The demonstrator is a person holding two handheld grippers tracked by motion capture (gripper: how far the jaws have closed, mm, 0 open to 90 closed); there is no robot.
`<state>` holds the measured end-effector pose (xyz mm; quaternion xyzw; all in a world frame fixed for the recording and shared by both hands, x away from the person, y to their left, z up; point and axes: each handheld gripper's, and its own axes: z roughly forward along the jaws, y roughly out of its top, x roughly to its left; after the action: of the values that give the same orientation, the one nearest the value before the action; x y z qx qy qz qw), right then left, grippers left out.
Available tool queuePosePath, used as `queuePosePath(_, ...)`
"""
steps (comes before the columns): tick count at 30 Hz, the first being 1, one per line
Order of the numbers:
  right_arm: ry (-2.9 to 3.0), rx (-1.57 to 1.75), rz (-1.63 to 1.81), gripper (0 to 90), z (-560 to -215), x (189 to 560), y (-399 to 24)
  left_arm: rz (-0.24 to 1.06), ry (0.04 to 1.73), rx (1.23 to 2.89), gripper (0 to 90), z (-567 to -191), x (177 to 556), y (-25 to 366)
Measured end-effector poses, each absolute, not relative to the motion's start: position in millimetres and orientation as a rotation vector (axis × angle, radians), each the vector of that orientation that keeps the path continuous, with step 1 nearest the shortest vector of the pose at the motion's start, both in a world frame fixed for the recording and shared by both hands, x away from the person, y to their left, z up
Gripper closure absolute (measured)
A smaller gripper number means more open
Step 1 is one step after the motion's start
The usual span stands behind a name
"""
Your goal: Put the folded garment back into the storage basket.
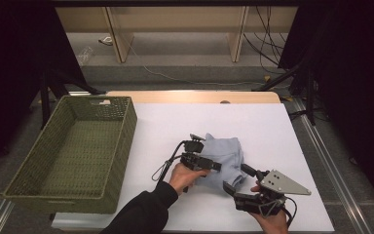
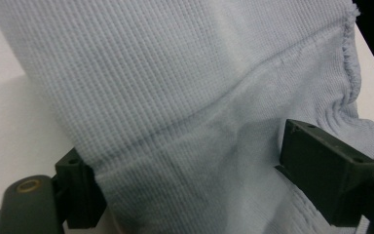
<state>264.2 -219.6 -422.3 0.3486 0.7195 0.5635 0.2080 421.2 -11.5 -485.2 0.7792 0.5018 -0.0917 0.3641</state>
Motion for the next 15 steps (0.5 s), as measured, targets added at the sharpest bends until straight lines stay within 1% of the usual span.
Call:
queuePosePath(11,2.006,0.972,1.567,19.2,-422.4,264.3,-219.3,-0.271,1.271,2.020,21.7,-486.2,421.8,-16.5)
queuePosePath(15,2.008,0.972,1.568,19.2,-422.5,264.6,-219.2,-0.275,1.253,2.024,25.0,-486.1,421.6,-16.9)
